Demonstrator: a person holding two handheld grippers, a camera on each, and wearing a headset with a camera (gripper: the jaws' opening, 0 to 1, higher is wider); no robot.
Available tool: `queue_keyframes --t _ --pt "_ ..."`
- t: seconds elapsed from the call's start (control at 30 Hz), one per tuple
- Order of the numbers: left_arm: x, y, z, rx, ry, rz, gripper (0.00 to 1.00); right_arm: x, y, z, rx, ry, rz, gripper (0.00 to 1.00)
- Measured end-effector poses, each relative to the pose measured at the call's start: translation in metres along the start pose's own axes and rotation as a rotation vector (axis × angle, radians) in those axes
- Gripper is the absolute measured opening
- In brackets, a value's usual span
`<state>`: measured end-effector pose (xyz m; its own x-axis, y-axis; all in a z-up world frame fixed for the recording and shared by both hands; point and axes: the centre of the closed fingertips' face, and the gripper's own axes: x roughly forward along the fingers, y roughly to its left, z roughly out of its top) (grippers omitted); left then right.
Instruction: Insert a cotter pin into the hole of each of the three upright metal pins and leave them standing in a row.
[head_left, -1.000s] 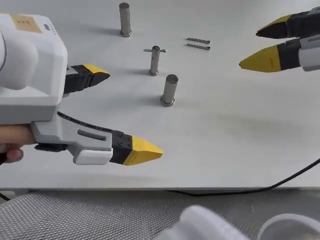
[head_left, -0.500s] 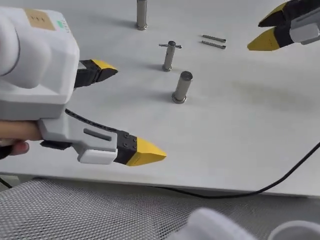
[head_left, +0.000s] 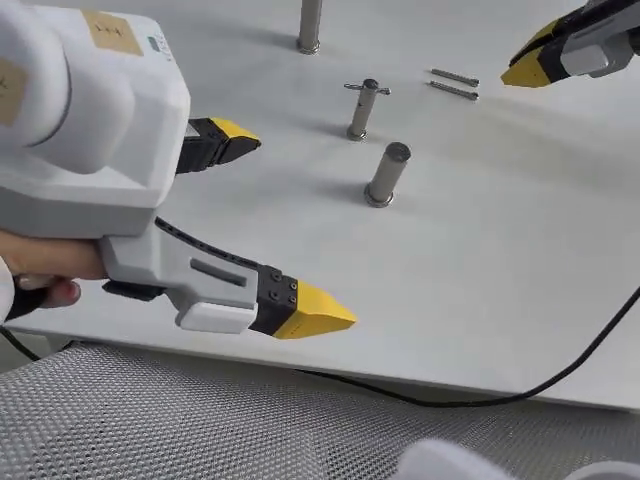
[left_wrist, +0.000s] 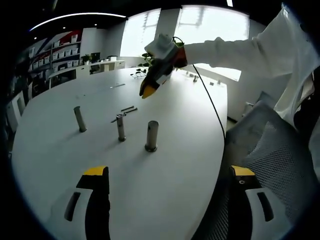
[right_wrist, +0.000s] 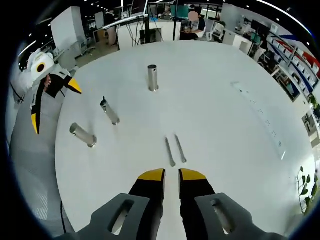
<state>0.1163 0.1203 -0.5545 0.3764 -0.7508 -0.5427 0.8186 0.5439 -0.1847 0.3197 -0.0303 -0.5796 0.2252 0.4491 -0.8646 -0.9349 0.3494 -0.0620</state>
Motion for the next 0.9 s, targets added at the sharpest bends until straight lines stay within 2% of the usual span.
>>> queue_keyframes --t 0.1,0.2,0.43,0.67,0.77,0.9 --pt "0.001 -0.001 -0.003 0.004 0.009 0.0 0.99 0.008 0.005 -0.002 -0.036 0.025 0.029 0.0" --pt "0.003 -0.003 -0.01 -0.005 0.032 -0.013 0.99 0.013 0.002 0.0 -0.089 0.04 0.008 0.0" --pt "0.002 -0.004 -0.009 -0.005 0.033 -0.006 0.99 0.027 0.006 -0.002 -0.158 0.095 0.034 0.02" --pt "0.001 -0.003 -0.011 -0.018 0.035 -0.004 0.99 0.036 0.006 0.0 -0.163 0.109 0.05 0.03" --pt "0.002 -0.001 -0.013 -0.051 0.035 -0.002 0.99 0.039 0.002 0.002 -0.144 0.108 0.042 0.03" --pt "0.002 0.004 -0.015 -0.056 0.042 0.025 0.99 0.042 0.001 0.003 -0.125 0.105 0.045 0.02"
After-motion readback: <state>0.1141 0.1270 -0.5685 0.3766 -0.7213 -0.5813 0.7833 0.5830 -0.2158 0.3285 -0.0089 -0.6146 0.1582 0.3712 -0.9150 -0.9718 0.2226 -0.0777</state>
